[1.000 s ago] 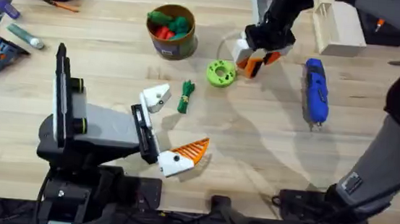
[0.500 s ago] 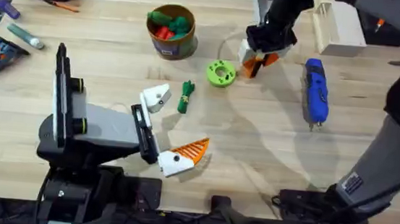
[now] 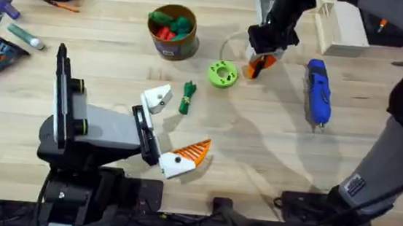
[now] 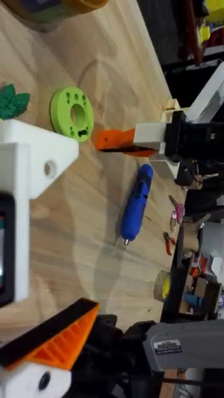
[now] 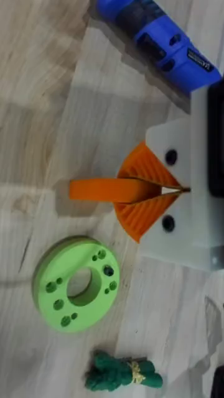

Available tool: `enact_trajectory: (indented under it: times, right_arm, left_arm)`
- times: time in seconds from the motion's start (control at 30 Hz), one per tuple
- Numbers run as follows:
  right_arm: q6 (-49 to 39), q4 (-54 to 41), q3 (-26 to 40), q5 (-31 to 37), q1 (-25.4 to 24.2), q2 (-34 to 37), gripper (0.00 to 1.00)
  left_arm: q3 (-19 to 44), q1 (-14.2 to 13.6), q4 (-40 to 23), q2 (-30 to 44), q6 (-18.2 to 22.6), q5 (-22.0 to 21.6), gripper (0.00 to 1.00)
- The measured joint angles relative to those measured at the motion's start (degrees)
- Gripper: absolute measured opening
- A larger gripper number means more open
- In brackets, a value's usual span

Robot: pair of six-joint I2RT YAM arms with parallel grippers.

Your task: Pick up the gripper from the table and insert it into the empty holder that is missing its gripper. Then pick up a screw, insert it into the mounting hole, and use the screwdriver to tighten it. Finally, clean up the table by picking up the vegetable and placing it into the bucket.

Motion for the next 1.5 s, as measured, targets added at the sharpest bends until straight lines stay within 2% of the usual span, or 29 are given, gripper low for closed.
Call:
enact_trajectory:
  times: [0.4, 0.67, 0.8, 0.93, 1.2, 1.5]
  right_arm:
    - [0.02, 0.39, -0.21, 0.0, 0.0, -0.8, 0.011]
    - [2.41, -0.42, -0.7, 0.02, 0.47, -13.3, 0.009]
    - [3.58, -1.09, -0.7, 0.04, 2.94, -20.2, 0.009]
    - [5.95, -1.22, -0.92, -0.04, 5.14, -24.1, 0.009]
    - [10.08, 1.7, -9.88, -2.46, 5.2, -27.63, 0.009]
    - [11.32, 10.6, -20.37, -16.22, 1.12, -29.16, 0.009]
  left_arm:
    - [0.0, 0.0, 0.0, 0.01, 0.0, 0.0, 0.985]
    - [0.0, 0.0, 0.0, 0.02, 0.0, 0.0, 0.985]
    - [0.0, 0.0, 0.0, 0.0, 0.0, 0.0, 0.985]
    - [0.0, 0.0, 0.0, 0.0, -0.02, 0.0, 0.985]
    - [0.0, 0.0, 0.0, 0.0, 0.0, 0.0, 0.986]
    - [0.0, 0.0, 0.0, 0.0, 0.0, 0.0, 0.986]
